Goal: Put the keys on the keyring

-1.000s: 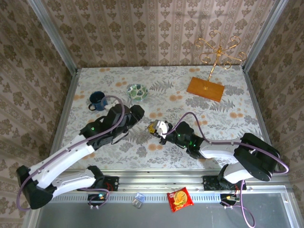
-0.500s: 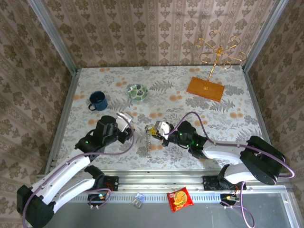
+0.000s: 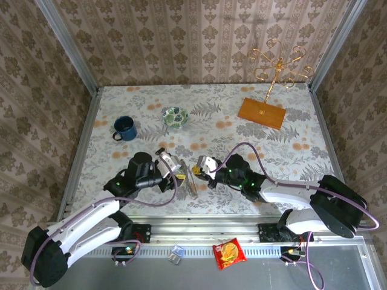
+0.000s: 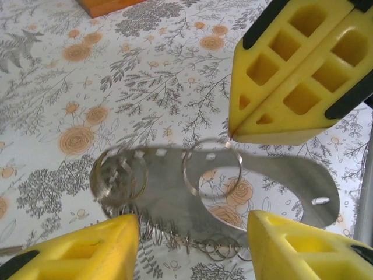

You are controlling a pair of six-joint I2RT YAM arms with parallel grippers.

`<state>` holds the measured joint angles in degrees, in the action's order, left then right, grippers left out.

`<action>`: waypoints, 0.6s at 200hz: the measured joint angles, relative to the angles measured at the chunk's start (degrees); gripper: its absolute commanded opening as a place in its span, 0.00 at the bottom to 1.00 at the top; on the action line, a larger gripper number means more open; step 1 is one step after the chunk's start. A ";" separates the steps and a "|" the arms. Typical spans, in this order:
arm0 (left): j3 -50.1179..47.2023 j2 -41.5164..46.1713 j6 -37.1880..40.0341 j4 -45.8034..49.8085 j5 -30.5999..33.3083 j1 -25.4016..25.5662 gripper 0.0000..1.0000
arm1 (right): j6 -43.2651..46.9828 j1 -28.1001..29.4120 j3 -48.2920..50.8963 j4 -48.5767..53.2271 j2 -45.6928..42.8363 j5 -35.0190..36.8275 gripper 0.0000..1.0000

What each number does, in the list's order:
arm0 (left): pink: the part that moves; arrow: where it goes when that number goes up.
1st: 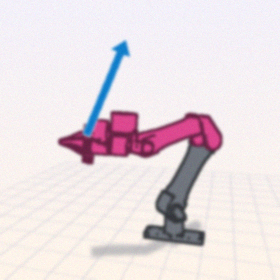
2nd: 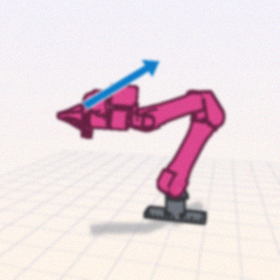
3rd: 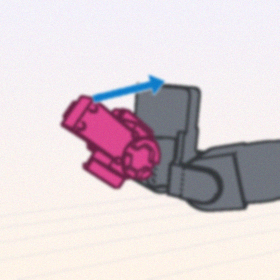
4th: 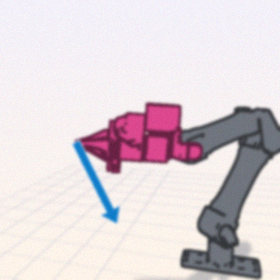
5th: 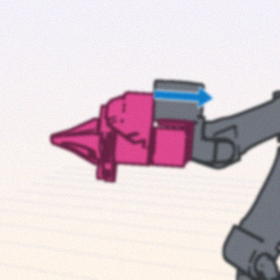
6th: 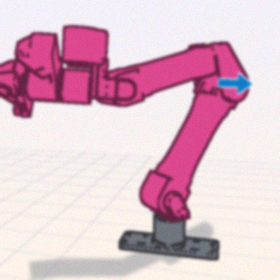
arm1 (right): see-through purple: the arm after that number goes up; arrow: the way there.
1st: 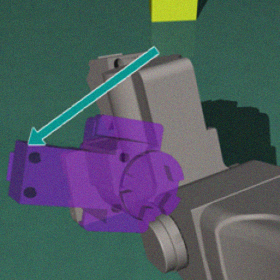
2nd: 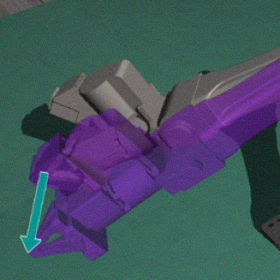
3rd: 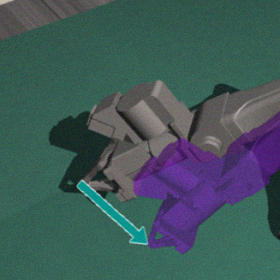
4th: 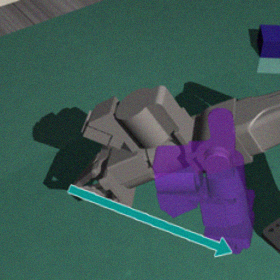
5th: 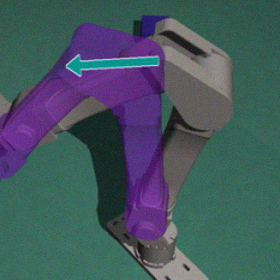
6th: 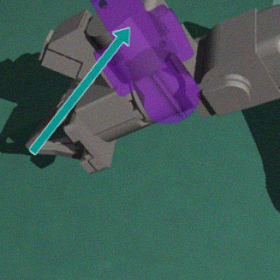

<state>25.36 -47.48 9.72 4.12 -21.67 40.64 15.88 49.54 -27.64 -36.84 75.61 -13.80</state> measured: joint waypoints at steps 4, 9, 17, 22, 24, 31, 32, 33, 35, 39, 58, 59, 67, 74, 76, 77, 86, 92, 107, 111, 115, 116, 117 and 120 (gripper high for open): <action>0.00 -0.39 0.33 -0.42 0.22 0.37 0.55 | 0.00 0.00 0.00 0.00 -0.04 0.00 0.00; 0.00 -0.90 0.72 -0.90 0.44 0.79 0.55 | 0.00 0.00 0.00 0.00 -0.04 0.00 0.00; 0.00 -1.73 1.36 -1.57 1.07 1.53 0.55 | 0.00 0.00 0.00 0.07 -0.02 -0.02 0.00; 0.00 -2.36 1.79 -2.05 1.70 2.03 0.55 | 0.00 0.00 -0.02 0.22 -0.02 -0.04 0.00; 0.00 -2.51 1.92 -2.21 1.95 2.19 0.55 | 0.00 0.00 -0.02 0.24 -0.02 -0.07 0.00; 0.00 -3.28 2.45 -2.99 2.93 2.78 0.55 | 0.00 0.00 -0.02 0.26 0.04 -0.17 0.00; 0.00 -3.34 2.49 -3.08 2.99 2.82 0.55 | 0.00 0.00 -0.02 0.28 0.04 -0.17 0.00; 0.00 -3.48 2.64 -3.30 3.23 2.91 0.55 | 0.00 0.00 -0.02 0.28 0.09 -0.17 0.00; 0.00 -3.58 2.78 -3.41 3.48 2.99 0.55 | 0.00 0.00 -0.04 0.31 0.13 -0.20 0.00; 0.00 -3.91 3.06 -3.80 4.13 3.30 0.54 | 0.00 0.00 -0.09 0.31 0.24 -0.20 0.00; 0.00 -4.94 4.66 -5.81 6.95 4.11 0.51 | 0.00 0.00 -0.79 0.87 1.33 -0.46 0.00; 0.00 -4.96 4.70 -5.88 6.99 4.13 0.51 | 0.00 0.00 -0.81 0.90 1.38 -0.46 0.00; 0.00 -5.29 5.16 -6.67 8.00 4.33 0.51 | 0.00 0.00 -1.22 1.16 1.95 -0.61 0.00; 0.00 -5.49 5.46 -7.23 8.55 4.35 0.50 | 0.00 0.00 -1.57 1.31 2.43 -0.70 0.00; 0.00 -5.55 5.55 -7.39 8.76 4.35 0.50 | 0.02 0.00 -1.68 1.33 2.56 -0.79 0.00; 0.00 -5.57 5.57 -7.45 8.81 4.35 0.50 | 0.00 0.00 -1.70 1.33 2.60 -0.81 0.00; 0.00 -5.79 5.86 -8.00 9.44 4.35 0.50 | 0.00 0.00 -2.12 1.42 3.06 -0.90 0.00; 0.00 -5.97 6.05 -8.31 9.75 4.35 0.50 | 0.02 0.00 -2.56 1.42 3.56 -1.05 0.00; 0.00 -6.38 6.54 -8.68 10.40 4.39 0.49 | 0.02 0.00 -3.76 1.44 5.07 -1.22 0.00; 0.00 -6.49 6.62 -8.68 10.62 4.39 0.49 | 0.00 0.00 -4.00 1.44 5.49 -1.25 0.00; -0.02 -6.60 6.64 -8.68 10.78 4.39 0.49 | 0.00 0.00 -4.17 1.46 5.77 -1.25 0.00; -0.02 -6.62 6.64 -8.68 10.86 4.39 0.49 | 0.00 0.00 -4.22 1.46 5.88 -1.25 0.00; -0.02 -6.62 6.67 -8.68 10.93 4.39 0.49 | 0.00 0.00 -4.24 1.46 5.92 -1.25 0.00; -0.02 -6.69 6.69 -8.68 11.06 4.39 0.48 | 0.00 -0.04 -4.31 1.46 6.08 -1.25 0.00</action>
<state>25.34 -54.17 16.40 -4.56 -10.61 45.04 15.88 49.50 -31.94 -35.38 81.69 -15.05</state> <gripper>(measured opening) 0.491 0.063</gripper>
